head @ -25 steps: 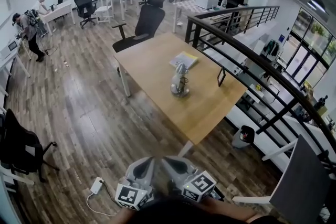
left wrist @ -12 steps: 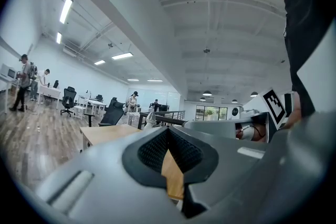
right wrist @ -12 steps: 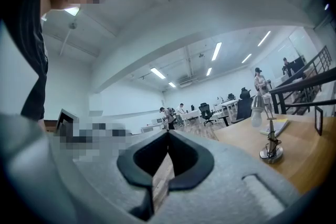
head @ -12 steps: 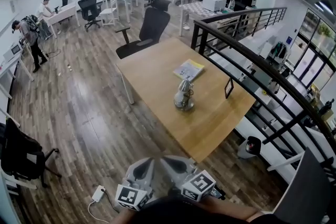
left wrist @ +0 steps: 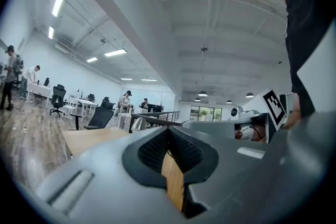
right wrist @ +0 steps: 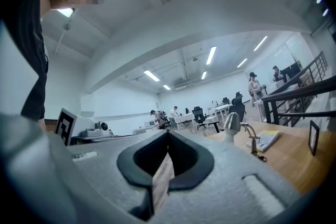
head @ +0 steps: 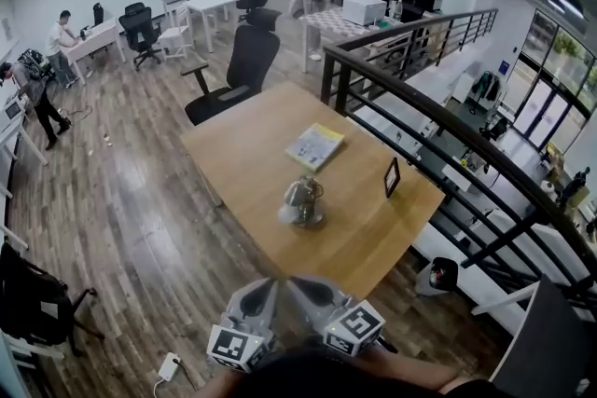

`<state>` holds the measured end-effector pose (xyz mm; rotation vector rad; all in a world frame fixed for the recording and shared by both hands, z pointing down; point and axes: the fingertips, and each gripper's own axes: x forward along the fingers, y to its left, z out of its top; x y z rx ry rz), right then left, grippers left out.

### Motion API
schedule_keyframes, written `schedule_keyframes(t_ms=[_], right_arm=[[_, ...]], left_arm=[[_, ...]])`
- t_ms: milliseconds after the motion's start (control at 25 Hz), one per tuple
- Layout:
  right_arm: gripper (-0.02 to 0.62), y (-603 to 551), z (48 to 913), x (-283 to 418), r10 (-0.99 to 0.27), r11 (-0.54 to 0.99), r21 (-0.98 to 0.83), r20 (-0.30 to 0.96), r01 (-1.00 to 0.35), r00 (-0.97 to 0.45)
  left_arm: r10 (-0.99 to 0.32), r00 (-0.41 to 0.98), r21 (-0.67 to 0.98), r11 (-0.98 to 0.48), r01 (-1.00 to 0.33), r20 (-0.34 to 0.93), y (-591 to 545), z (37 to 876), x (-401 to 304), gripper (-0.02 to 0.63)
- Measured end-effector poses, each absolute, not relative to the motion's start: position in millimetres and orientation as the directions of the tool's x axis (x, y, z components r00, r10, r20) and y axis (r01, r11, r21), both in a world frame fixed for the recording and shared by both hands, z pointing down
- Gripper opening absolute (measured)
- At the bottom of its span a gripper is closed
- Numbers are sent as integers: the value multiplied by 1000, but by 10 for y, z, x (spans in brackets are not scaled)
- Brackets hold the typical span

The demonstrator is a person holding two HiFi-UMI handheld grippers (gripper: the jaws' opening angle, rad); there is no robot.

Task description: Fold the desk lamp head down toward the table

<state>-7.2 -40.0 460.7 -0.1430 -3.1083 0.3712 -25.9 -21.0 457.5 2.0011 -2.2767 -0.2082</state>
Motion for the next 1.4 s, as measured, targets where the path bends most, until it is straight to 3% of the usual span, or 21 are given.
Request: schedule_keyframes(t_ms=[440, 760, 1160, 1400], right_arm=[[3, -1174, 4664, -257, -51, 965, -256, 12, -52, -999], [8, -1623, 4594, -725, -222, 944, -245, 16, -219, -975], [159, -2117, 4808, -1272, -471, 820, -299, 132, -488, -872], [193, -2229, 4895, -1391, -565, 746, -305, 180, -592, -805]], left_arm=[[-1000, 13, 169, -15, -986, -14, -967, 4508, -471, 2], [-987, 158, 144, -159, -977, -19, -1404, 4392, -1049, 2], [-933, 360, 154, -357, -921, -8, -1825, 4415, -1715, 2], [-883, 469, 171, -461, -871, 10, -1965, 4495, -1862, 2]])
